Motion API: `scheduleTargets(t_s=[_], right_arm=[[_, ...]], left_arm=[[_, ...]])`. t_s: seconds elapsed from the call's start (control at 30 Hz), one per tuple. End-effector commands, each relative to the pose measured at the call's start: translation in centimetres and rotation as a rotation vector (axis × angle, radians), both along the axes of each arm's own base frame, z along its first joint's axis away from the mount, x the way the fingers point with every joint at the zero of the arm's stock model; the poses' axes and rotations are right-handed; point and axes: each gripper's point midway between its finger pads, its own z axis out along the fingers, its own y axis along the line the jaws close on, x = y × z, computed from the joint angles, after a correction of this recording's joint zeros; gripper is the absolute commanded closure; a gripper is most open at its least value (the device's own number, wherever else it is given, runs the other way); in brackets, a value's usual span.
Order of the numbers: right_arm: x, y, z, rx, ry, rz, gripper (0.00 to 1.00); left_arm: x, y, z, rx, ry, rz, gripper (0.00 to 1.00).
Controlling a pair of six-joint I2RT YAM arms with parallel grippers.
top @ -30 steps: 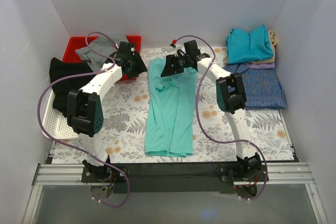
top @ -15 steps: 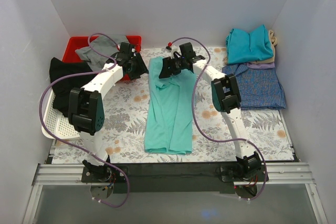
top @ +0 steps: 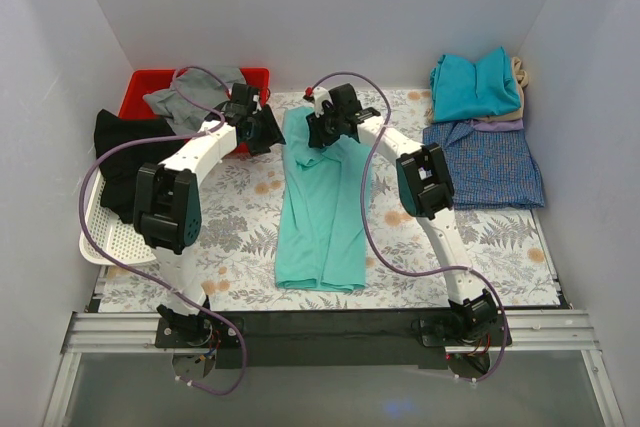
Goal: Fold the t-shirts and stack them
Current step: Fold the tshirt
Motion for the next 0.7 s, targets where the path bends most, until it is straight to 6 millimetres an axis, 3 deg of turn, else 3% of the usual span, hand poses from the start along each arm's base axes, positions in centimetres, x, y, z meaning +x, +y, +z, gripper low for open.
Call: scheduleTargets(t_s=[0.0,0.1,0.13,0.2,0.23,0.43,0.53,0.57,0.67], right_arm=[[-2.4,-3.0,-5.2,-0.22,0.064,-0.022,0.67],[-2.4,-3.2,-5.2,-0.254,0.041,-0.028,0.76],[-2.3,-3.3,-5.2,-0.269,0.028,-0.038,0.84],[-2.3,-3.5,-5.4,-0.285,0.021,-0.046,0.87],[-2.2,-3.5,-5.5,-0.292,0.013,-0.049,0.98],[-2.7,-2.9,-4.8,-0.281,-0.016,-0.047,0.99],[-2.7,-2.2,-2.7,-0.243,-0.061,-0.034,0.99],[-2.5,-1.9,-1.0,-0.226,-0.093,-0.028,0.99],[-2.3,-1.5,1.6,-0.206,-0.14,-0.027,0.99]], left_arm=[[0.0,-0.4,0.5,-0.006,-0.011,-0.03,0.51],[-0.1,-0.4,0.3,-0.008,-0.007,-0.03,0.51],[-0.1,-0.4,0.2,-0.007,-0.006,-0.032,0.51],[-0.1,-0.4,0.1,-0.008,-0.002,-0.033,0.51],[-0.2,-0.4,0.0,-0.007,0.0,-0.035,0.52],[-0.3,-0.2,0.1,0.0,-0.005,-0.031,0.52],[-0.4,-0.2,0.0,0.0,-0.003,-0.031,0.52],[-0.4,-0.2,0.1,-0.001,-0.006,-0.031,0.52],[-0.3,-0.2,0.2,0.0,-0.009,-0.03,0.52]])
